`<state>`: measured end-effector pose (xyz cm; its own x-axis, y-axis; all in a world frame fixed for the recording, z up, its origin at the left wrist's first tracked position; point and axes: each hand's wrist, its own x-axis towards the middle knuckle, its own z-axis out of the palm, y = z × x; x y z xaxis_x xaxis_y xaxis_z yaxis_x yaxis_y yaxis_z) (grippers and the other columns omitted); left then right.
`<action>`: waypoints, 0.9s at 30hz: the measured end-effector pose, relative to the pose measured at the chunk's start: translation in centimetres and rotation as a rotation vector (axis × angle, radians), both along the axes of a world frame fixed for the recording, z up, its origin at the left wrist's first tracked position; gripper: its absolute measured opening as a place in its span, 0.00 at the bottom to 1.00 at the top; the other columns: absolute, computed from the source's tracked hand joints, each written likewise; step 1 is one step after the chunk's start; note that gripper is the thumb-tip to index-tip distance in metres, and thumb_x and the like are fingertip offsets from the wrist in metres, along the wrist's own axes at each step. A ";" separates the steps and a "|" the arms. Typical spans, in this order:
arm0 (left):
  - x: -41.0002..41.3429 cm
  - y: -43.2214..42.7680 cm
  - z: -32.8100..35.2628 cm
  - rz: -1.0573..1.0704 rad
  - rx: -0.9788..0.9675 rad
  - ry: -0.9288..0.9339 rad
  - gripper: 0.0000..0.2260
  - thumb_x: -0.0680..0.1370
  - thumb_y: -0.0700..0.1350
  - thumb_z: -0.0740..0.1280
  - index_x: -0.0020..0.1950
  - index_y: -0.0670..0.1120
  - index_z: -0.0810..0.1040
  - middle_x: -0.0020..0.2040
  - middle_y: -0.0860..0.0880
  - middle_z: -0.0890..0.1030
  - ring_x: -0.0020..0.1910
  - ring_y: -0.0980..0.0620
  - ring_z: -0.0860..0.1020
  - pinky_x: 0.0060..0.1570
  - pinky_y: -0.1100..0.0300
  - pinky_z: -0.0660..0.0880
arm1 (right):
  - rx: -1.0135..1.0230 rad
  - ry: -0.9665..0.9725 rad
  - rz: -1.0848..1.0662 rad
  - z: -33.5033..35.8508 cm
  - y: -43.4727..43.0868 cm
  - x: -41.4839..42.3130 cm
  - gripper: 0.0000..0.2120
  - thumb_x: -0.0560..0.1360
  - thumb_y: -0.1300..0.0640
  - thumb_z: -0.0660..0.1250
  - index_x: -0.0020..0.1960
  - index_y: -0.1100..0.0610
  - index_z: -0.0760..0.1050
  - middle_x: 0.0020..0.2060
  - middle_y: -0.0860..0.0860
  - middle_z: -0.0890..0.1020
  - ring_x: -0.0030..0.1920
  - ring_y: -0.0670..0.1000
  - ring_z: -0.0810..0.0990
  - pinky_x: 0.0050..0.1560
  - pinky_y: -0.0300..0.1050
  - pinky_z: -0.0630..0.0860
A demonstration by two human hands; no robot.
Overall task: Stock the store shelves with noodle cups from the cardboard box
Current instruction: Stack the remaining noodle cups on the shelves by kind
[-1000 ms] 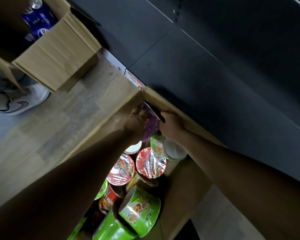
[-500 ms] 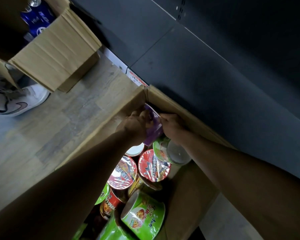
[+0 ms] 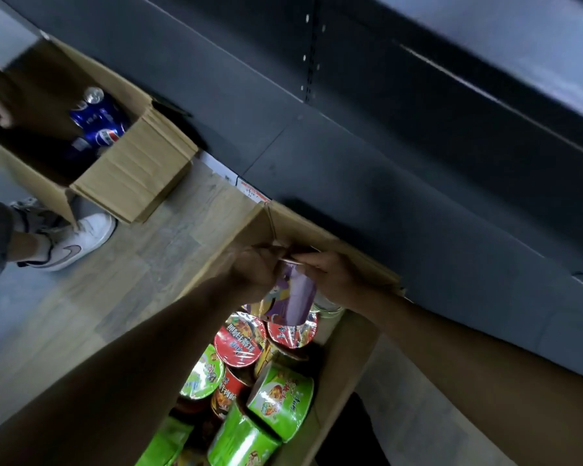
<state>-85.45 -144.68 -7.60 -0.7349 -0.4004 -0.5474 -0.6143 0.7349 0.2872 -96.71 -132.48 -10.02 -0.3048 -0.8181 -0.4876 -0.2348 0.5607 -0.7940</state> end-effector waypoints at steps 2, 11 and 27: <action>-0.1 0.6 3.3 -0.033 -0.005 0.015 0.17 0.83 0.48 0.53 0.72 0.50 0.66 0.69 0.49 0.72 0.66 0.50 0.70 0.60 0.64 0.61 | -0.020 -0.008 -0.015 3.1 0.8 -0.4 0.14 0.79 0.63 0.60 0.62 0.63 0.76 0.58 0.59 0.80 0.60 0.56 0.77 0.64 0.54 0.72; -0.6 2.3 17.3 -0.092 -0.010 0.136 0.16 0.83 0.48 0.55 0.70 0.51 0.71 0.67 0.51 0.75 0.64 0.50 0.73 0.59 0.63 0.66 | -0.033 0.126 0.007 17.2 3.6 -1.5 0.15 0.80 0.60 0.59 0.65 0.56 0.75 0.59 0.49 0.80 0.58 0.43 0.77 0.57 0.34 0.73; -2.3 3.3 41.8 -0.147 -0.130 0.369 0.13 0.81 0.54 0.57 0.62 0.55 0.76 0.56 0.55 0.81 0.52 0.56 0.79 0.46 0.68 0.70 | -0.237 0.289 -0.089 42.6 6.2 -3.1 0.14 0.80 0.55 0.61 0.63 0.54 0.77 0.56 0.50 0.82 0.51 0.45 0.80 0.48 0.38 0.80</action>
<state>-87.73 -141.42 34.20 -0.9267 -0.3250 -0.1887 -0.3735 0.8520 0.3668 -99.80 -126.27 32.63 -0.4769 -0.8620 -0.1719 -0.4262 0.3978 -0.8125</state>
